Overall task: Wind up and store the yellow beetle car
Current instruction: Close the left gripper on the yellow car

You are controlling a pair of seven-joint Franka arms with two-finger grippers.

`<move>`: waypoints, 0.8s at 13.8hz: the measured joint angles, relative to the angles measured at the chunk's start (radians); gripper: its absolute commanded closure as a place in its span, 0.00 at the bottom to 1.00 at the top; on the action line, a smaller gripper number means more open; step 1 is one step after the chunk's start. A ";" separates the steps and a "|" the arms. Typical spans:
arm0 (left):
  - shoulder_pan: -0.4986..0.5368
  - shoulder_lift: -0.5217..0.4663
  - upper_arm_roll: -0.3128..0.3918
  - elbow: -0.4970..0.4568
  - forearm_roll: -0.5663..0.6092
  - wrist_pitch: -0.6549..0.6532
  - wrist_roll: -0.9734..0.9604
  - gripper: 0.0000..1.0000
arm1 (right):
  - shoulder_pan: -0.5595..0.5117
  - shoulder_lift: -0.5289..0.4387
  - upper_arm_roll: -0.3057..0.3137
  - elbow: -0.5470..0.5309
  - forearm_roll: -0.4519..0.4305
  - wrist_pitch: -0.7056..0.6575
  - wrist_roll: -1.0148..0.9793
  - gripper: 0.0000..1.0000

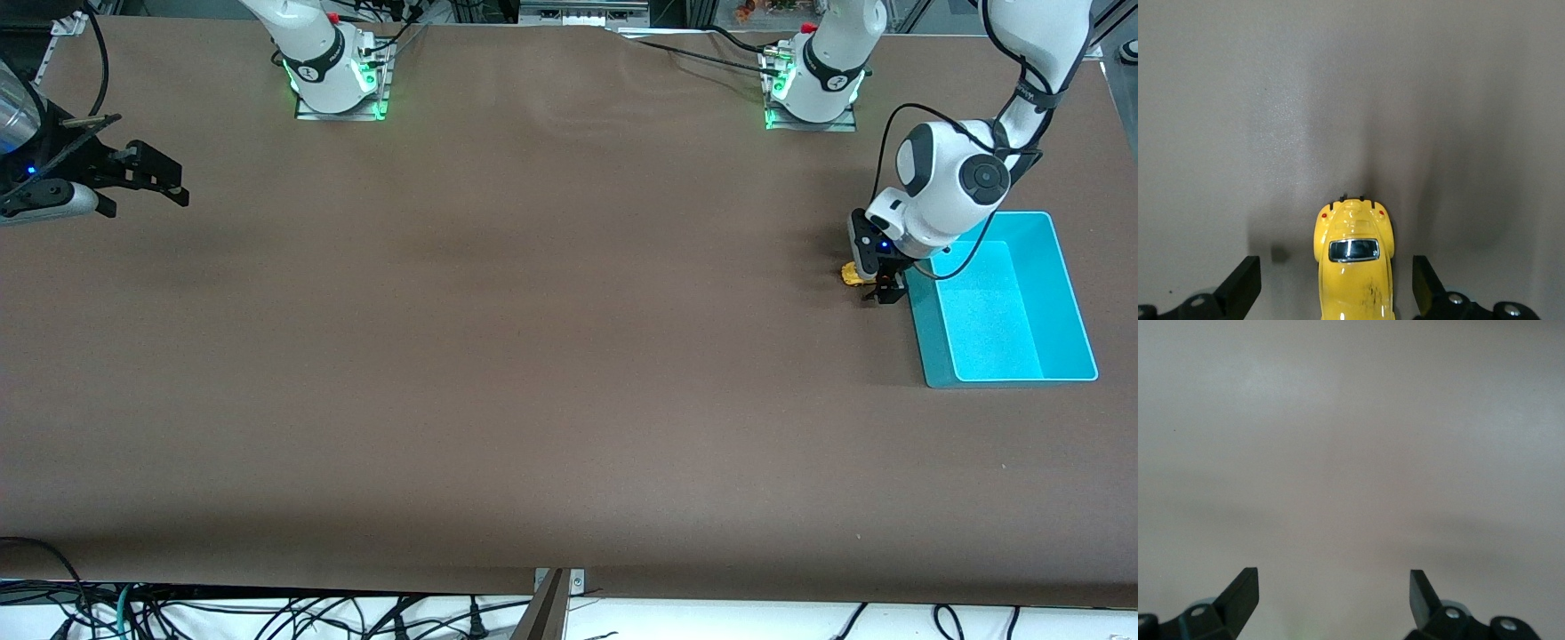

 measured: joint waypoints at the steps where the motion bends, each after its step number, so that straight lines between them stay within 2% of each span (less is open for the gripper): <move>1: 0.001 0.001 0.000 -0.003 0.000 0.005 0.005 0.58 | 0.000 0.000 0.000 0.000 0.000 0.000 0.000 0.00; 4: 0.005 0.001 0.000 -0.005 0.000 0.011 0.027 0.98 | 0.000 0.000 0.000 0.000 0.000 -0.001 0.000 0.00; 9: 0.007 -0.001 0.000 -0.003 0.000 0.015 0.037 1.00 | 0.000 0.000 0.000 0.000 0.000 -0.002 0.000 0.00; 11: 0.007 -0.017 0.000 0.011 0.000 -0.024 0.037 1.00 | 0.000 0.000 0.000 0.000 0.000 -0.002 0.000 0.00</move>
